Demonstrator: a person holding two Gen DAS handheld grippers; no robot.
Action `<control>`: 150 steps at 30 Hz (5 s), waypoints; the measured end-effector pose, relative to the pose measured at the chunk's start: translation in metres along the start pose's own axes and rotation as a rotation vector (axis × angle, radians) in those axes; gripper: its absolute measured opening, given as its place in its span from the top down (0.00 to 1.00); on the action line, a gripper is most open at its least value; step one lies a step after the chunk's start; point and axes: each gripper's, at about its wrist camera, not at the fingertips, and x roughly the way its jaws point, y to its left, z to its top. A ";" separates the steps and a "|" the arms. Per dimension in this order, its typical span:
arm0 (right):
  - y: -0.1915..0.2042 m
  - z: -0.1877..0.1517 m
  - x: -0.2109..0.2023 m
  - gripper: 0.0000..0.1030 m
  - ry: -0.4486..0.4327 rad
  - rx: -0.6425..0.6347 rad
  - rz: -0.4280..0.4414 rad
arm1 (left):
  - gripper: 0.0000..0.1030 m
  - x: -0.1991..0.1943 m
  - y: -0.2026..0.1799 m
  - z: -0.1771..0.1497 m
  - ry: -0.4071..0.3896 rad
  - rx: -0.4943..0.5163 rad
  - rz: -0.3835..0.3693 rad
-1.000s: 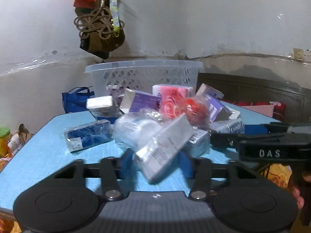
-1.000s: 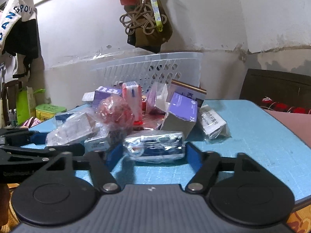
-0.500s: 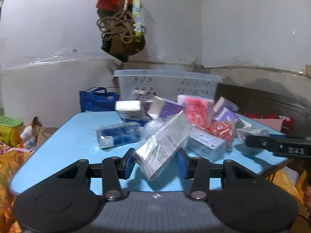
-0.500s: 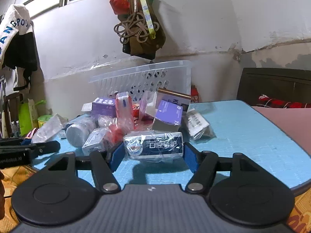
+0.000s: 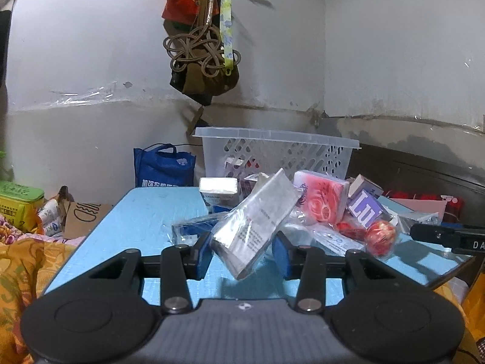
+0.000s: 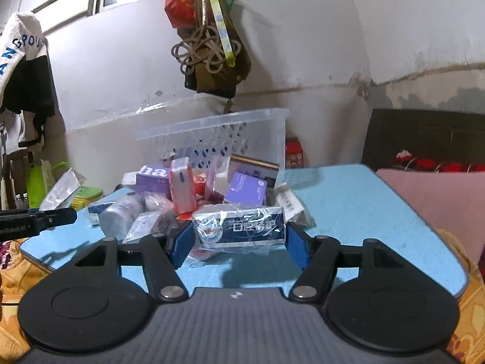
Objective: Organize objects
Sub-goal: 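Grasp the clear flat packet with the left gripper while the right grasps the blue-white box, then lift both held packets into the white basket and release them, then grasp the red candy bag with the right gripper while the left grasps the white roll, then drop the red candy bag and white roll into the basket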
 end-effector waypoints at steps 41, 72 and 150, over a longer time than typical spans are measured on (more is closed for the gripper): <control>-0.004 0.147 0.156 0.11 -0.061 -0.158 0.204 | 0.28 0.197 0.006 0.175 0.099 0.002 -0.106; -0.001 -0.020 0.035 0.46 0.064 -0.001 0.070 | 0.26 0.058 -0.017 0.011 0.145 -0.106 -0.036; 0.009 0.102 0.081 0.00 -0.069 0.017 -0.006 | 0.17 0.154 -0.018 0.158 0.098 0.060 -0.086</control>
